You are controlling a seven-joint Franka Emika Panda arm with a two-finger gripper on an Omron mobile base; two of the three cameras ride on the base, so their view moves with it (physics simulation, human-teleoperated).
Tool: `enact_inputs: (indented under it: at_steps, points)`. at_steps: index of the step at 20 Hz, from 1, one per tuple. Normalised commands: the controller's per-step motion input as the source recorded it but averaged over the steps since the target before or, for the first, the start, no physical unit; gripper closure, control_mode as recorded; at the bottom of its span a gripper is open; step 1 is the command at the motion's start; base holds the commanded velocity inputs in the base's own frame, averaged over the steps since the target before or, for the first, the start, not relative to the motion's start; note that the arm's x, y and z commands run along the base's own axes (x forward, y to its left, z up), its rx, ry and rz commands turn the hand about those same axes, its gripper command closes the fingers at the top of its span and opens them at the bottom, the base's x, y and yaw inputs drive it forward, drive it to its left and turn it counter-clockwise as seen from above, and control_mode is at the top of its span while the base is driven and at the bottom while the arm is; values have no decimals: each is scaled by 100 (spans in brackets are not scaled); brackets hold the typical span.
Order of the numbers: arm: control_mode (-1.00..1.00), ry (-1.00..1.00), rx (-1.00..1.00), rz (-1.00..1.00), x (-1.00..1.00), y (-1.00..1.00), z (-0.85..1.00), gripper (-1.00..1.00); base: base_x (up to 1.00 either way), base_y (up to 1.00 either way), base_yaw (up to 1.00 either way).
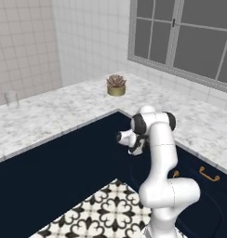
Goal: Take a straw from the drawer in front and place it inside the glass cup on the dining counter.
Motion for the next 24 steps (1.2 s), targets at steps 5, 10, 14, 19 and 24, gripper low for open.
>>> enact_inputs:
  at_steps: [5,10,14,19,24]
  points:
    - [-100,6,31,28,-100,65,-100,100,0,0,0]
    - [-100,3,26,32,-100,90,-100,100,0,0,0]
    - [-100,5,34,25,-100,80,-62,100,0,0,0]
    - [-100,8,37,24,-100,84,-12,100,0,0,0]
    - [-100,7,35,23,-100,97,-5,100,0,0,0]
